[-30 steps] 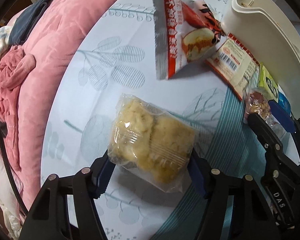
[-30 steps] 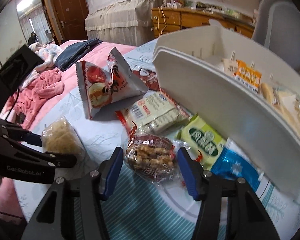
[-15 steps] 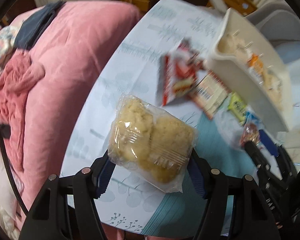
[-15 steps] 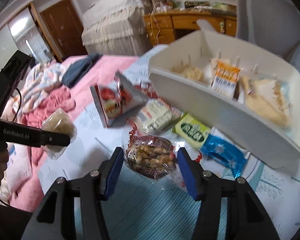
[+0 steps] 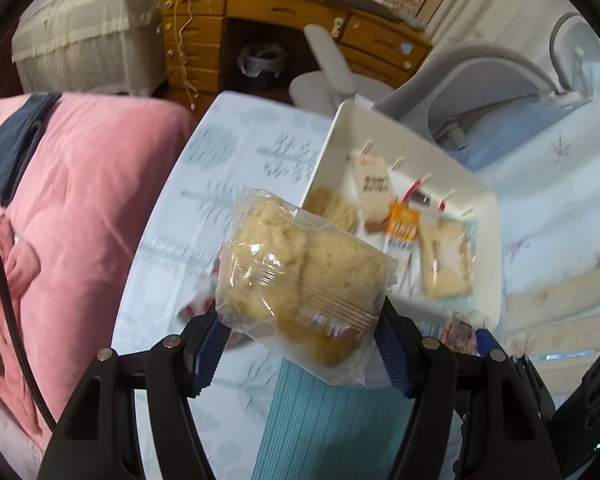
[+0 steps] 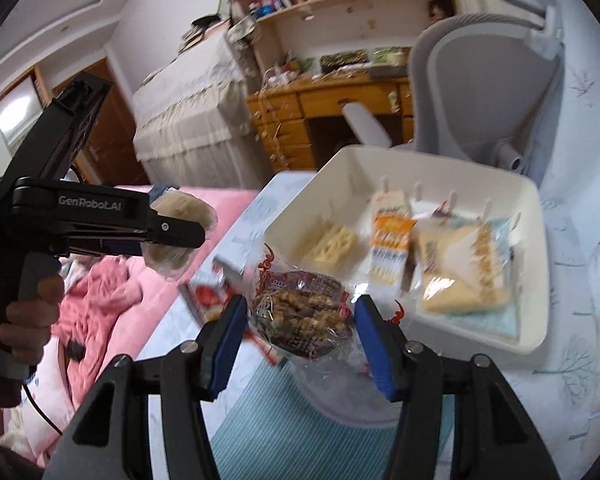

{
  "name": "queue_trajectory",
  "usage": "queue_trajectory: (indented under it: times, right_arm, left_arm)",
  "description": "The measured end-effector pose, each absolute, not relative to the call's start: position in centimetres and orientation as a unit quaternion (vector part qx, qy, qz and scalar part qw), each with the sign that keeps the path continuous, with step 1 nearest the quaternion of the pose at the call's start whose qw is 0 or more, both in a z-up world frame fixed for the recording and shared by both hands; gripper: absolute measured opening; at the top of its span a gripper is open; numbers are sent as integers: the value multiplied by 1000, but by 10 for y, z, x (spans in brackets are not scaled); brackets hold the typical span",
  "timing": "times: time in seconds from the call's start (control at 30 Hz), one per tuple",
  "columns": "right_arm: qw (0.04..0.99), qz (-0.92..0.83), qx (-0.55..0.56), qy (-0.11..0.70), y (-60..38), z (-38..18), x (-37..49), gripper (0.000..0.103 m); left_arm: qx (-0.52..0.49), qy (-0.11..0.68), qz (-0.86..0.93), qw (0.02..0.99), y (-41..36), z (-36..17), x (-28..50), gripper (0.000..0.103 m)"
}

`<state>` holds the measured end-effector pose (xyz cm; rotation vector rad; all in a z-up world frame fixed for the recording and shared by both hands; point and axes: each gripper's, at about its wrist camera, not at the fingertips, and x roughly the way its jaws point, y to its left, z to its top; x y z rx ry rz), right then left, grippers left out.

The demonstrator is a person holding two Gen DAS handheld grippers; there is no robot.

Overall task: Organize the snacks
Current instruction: 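Carry both bags over the white tray and open both tools to release, then move both tools back from the tray toward the remaining snacks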

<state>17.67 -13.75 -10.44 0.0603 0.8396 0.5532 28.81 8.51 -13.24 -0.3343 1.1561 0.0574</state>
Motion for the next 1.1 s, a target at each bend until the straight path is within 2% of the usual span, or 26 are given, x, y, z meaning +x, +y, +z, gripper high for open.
queue_trajectory:
  times: [0.23,0.43,0.57,0.63,0.7,0.77,1.1]
  right_arm:
    - [891,216,43,397,-157,-106,211,56]
    - [887,192,66,414,-169,-130,229,56]
    - [880,168,87,436,-171,-140,238,59]
    - [876,164,84,446,-169,-143,240,59]
    - [872,163,82,455,-167,-144,239,66]
    - [866,162,99,463,-169,-146,238,79]
    - [855,128,156,479,-180,-137,218,79]
  left_arm:
    - [-170,522,15,836,69,-131,334,66]
    - [-164,527,17,834,51,-140,354,67]
    - [-175,556,20,812,48,-154,359,79]
    - [-185,554,18,811,48,-156,358,88]
    - [-189,555,23,810,50,-155,356,91]
    - [-188,555,14,810,50,-152,351,91]
    - [-184,537,-12,823,58,-126,309,91]
